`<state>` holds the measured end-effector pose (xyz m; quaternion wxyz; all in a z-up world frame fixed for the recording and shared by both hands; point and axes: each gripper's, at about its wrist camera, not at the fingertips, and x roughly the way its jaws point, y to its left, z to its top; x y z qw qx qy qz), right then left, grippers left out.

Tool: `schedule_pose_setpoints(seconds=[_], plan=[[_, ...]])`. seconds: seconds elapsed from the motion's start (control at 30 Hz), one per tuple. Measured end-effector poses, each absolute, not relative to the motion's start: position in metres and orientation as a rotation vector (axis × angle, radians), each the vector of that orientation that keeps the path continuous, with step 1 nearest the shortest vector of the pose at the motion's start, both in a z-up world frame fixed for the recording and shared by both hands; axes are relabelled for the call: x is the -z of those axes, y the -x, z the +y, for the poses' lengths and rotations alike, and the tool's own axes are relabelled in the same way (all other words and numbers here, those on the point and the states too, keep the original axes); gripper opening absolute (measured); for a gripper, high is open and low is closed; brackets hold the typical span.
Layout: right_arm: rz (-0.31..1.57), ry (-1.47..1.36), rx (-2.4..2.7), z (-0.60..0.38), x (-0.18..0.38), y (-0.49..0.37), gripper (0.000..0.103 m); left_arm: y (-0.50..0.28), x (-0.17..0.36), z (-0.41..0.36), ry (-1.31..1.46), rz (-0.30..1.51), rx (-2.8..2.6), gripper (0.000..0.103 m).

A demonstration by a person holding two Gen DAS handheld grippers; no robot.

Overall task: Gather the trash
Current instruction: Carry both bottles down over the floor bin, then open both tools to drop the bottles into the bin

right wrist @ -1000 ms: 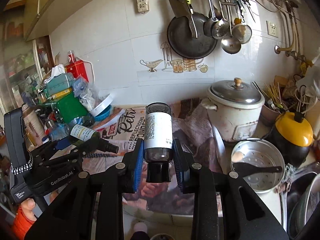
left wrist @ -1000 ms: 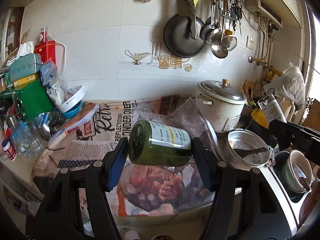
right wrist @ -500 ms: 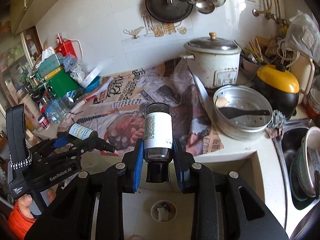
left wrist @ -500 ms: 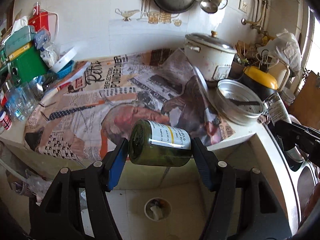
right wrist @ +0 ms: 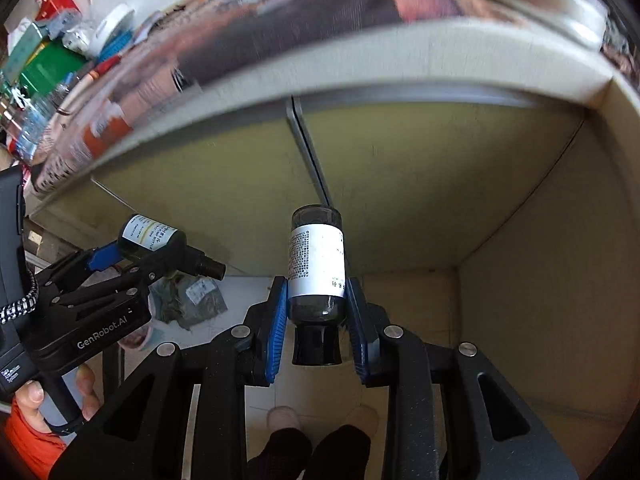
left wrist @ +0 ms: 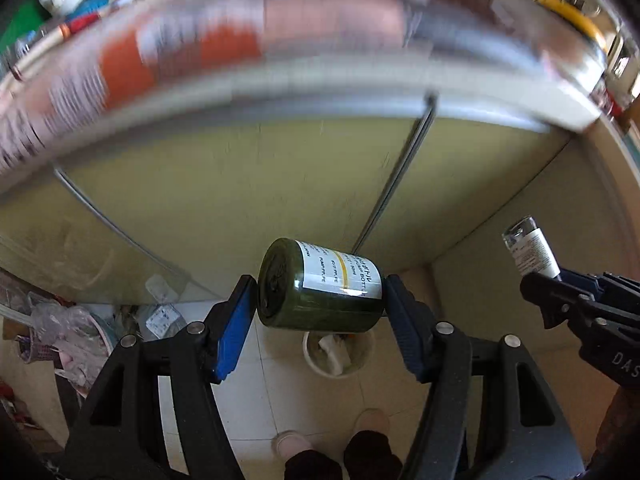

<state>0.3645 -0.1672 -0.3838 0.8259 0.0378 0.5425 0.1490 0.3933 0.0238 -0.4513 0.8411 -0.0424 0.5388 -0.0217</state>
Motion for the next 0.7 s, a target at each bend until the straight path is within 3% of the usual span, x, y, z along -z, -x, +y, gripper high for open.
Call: schedule_pose_setpoints(seconds=[0.2,0.37,0.43,0.53,0.7], plan=[[1.272,-0.084,-0.292,-0.169,0.494,-0.364,0.026,-0.380,0.548,0.030,0.117,1.226,0.021,0.064],[1.309,-0.077,-0.315,-0.172,0.548,-0.365,0.026,-0.372,0.599,0.029,0.149,1.260,0.024,0.064],[1.301,-0.067,-0.334,-0.174,0.558,-0.365,0.027,-0.371,0.614,0.026,0.154,1.269,0.031,0.064],[1.309,-0.047,-0.330,-0.176,0.562,-0.366,0.039,-0.373,0.628,0.021,0.160,1.282,0.048,0.064],[1.294,-0.070,-0.320,-0.185,0.551,-0.365,0.040,-0.378,0.636,0.009,0.160,1.304,0.091,0.064]])
